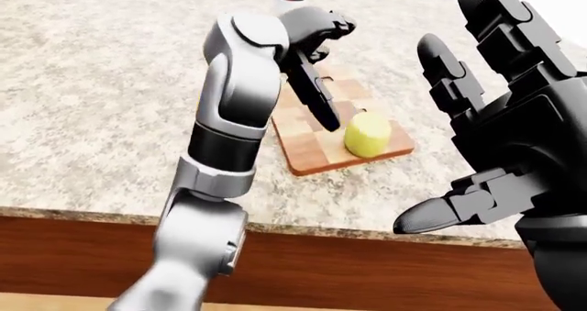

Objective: Place the bread and cheese on the cutting board.

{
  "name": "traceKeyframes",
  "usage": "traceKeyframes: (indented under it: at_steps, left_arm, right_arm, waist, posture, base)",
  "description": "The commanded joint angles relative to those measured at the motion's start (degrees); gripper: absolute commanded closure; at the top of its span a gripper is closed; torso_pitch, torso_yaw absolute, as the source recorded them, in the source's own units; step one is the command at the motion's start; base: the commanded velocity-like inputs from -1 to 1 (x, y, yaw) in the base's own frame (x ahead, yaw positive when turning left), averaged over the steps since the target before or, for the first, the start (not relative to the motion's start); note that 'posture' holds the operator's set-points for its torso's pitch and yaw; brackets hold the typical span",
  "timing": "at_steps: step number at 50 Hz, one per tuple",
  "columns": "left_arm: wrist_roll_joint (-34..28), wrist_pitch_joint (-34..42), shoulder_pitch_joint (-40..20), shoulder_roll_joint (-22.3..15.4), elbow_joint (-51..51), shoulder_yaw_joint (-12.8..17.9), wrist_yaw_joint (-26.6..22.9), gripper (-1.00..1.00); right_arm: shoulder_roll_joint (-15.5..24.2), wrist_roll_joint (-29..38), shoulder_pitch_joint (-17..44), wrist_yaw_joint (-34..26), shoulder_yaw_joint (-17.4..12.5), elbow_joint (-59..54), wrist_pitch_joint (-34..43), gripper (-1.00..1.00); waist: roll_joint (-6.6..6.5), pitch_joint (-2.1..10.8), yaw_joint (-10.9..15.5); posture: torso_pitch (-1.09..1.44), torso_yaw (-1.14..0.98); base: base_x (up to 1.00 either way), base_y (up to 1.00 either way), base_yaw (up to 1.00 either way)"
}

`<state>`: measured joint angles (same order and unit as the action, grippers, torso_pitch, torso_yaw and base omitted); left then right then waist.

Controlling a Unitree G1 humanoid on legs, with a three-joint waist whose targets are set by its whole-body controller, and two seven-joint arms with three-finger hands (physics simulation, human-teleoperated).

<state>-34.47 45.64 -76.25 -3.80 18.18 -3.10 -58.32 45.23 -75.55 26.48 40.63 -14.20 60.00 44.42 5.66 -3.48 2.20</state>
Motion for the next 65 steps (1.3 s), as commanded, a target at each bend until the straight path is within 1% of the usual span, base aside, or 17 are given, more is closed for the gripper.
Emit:
traceKeyframes:
  at_steps: [1, 5, 6, 8, 16, 18, 22, 25, 27, 31, 40, 42, 49, 57, 58, 62, 65]
  left_arm:
    - [-0.3, 1.6, -1.9, -1.2, -4.0, 0.6, -1.4, -1.0]
    - [-0.2, 2.9, -1.7, -2.5, -5.8, 1.0, -2.1, -1.0]
    - [-0.1, 2.8, -1.2, -4.4, -6.0, 2.2, -2.3, -1.0]
    - [0.5, 2.4, -1.0, -6.5, -5.2, 3.2, -2.0, -1.0]
    - [0.9, 1.0, 1.2, -12.4, -5.2, 4.5, -3.1, -1.0]
    - [1.4, -1.1, 0.3, -14.0, -1.8, 5.3, -2.0, -1.0]
    - [3.0, -8.8, -3.4, -17.9, 10.1, 7.0, 1.7, -1.0]
    - [3.5, -13.0, -3.9, -19.8, 16.0, 7.0, 2.8, -1.0]
    - [3.6, -17.8, -5.8, -21.6, 24.2, 7.3, 4.9, -1.0]
    - [3.0, -24.3, -9.5, -23.4, 35.5, 7.2, 8.3, -1.0]
    - [0.5, -30.7, -12.9, -25.4, 44.4, 6.3, 6.6, -0.94]
    - [-0.1, -31.8, -13.3, -26.0, 44.9, 6.1, 4.2, -0.91]
    - [-1.2, -36.5, -15.0, -26.6, 48.1, 6.3, 1.2, -0.82]
    - [-2.6, -42.2, -15.1, -26.7, 51.0, 6.3, -1.1, -0.8]
    - [-2.7, -42.4, -15.1, -26.7, 51.4, 6.3, -1.3, -0.88]
    - [-2.7, -43.1, -15.4, -26.5, 52.2, 6.8, -0.8, -0.84]
    - [-2.5, -43.4, -15.6, -26.6, 52.1, 6.9, -2.5, -0.73]
  right_arm:
    - [0.4, 0.8, 1.2, 0.1, -1.4, 0.0, -0.9, -1.0]
    - [0.0, 0.7, 1.5, 0.0, -1.6, 0.0, -0.3, -1.0]
    - [0.2, 0.1, 1.9, 0.2, -1.8, 0.0, -0.2, -1.0]
    - [0.2, -0.3, 2.2, 0.4, -1.9, 0.0, 0.1, -1.0]
    - [-0.6, -0.6, 3.2, 0.5, -2.1, 0.0, 1.3, -1.0]
    - [-0.5, -1.2, 3.5, 0.8, -2.4, 0.0, 1.5, -1.0]
    - [-0.5, -2.2, 4.8, 1.8, -2.2, 0.0, 2.1, -1.0]
    - [-0.7, -1.9, 4.9, 1.7, -1.9, 0.0, 2.2, -1.0]
    - [-0.8, -1.4, 4.8, 1.5, -1.6, 0.0, 2.1, -1.0]
    - [-0.7, -1.5, 4.9, 1.7, -1.4, 0.0, 2.0, -1.0]
    - [-0.5, -1.7, 4.8, 2.0, -1.1, 0.0, 1.8, -1.0]
    - [-0.5, -1.3, 4.5, 1.8, -1.0, 0.0, 1.5, -1.0]
    - [0.0, -1.4, 4.3, 1.9, -0.9, 0.0, 0.9, -1.0]
    - [0.1, -1.4, 4.2, 2.0, -0.8, 0.0, 0.7, -1.0]
    - [0.3, -1.5, 4.1, 2.0, -0.9, 0.0, 0.6, -1.0]
    - [0.5, -1.2, 3.7, 1.8, -0.9, 0.0, 0.2, -1.0]
    - [0.3, -1.0, 3.7, 1.8, -0.5, 0.0, 0.3, -1.0]
  waist:
    - [0.07, 1.35, 0.0]
    - [-0.09, 1.23, 0.1]
    - [-0.1, 1.22, 0.1]
    - [-0.22, 1.16, 0.1]
    - [-0.69, 1.16, 0.0]
    - [-0.68, 1.15, 0.1]
    - [-0.69, 1.24, 0.1]
    - [-0.79, 1.28, 0.1]
    - [-0.84, 1.37, 0.1]
    - [-0.81, 1.66, 0.2]
    - [-0.63, 1.69, 0.1]
    - [-0.62, 1.7, 0.1]
    - [-0.74, 1.71, 0.0]
    - [-0.79, 1.8, 0.0]
    - [-0.78, 1.81, -0.1]
    - [-0.77, 1.85, -0.1]
    - [-0.78, 1.86, -0.2]
  posture:
    - [0.0, 0.0]
    - [0.0, 0.0]
    - [0.0, 0.0]
    - [0.0, 0.0]
    - [0.0, 0.0]
    - [0.0, 0.0]
    - [0.0, 0.0]
    - [0.0, 0.0]
    - [0.0, 0.0]
    - [0.0, 0.0]
    - [0.0, 0.0]
    - [0.0, 0.0]
    - [0.0, 0.0]
    - [0.0, 0.0]
    - [0.0, 0.0]
    - [0.0, 0.0]
    - [0.0, 0.0]
  base:
    - [0.0, 0.0, 0.0]
    - [0.0, 0.0, 0.0]
    - [0.0, 0.0, 0.0]
    - [0.0, 0.0, 0.0]
    - [0.0, 0.0, 0.0]
    - [0.0, 0.0, 0.0]
    - [0.0, 0.0, 0.0]
    - [0.0, 0.0, 0.0]
    - [0.0, 0.0, 0.0]
    - [0.0, 0.0, 0.0]
    - [0.0, 0.0, 0.0]
    - [0.0, 0.0, 0.0]
    - [0.0, 0.0, 0.0]
    - [0.0, 0.0, 0.0]
    - [0.0, 0.0, 0.0]
    - [0.0, 0.0, 0.0]
    - [0.0, 0.0, 0.0]
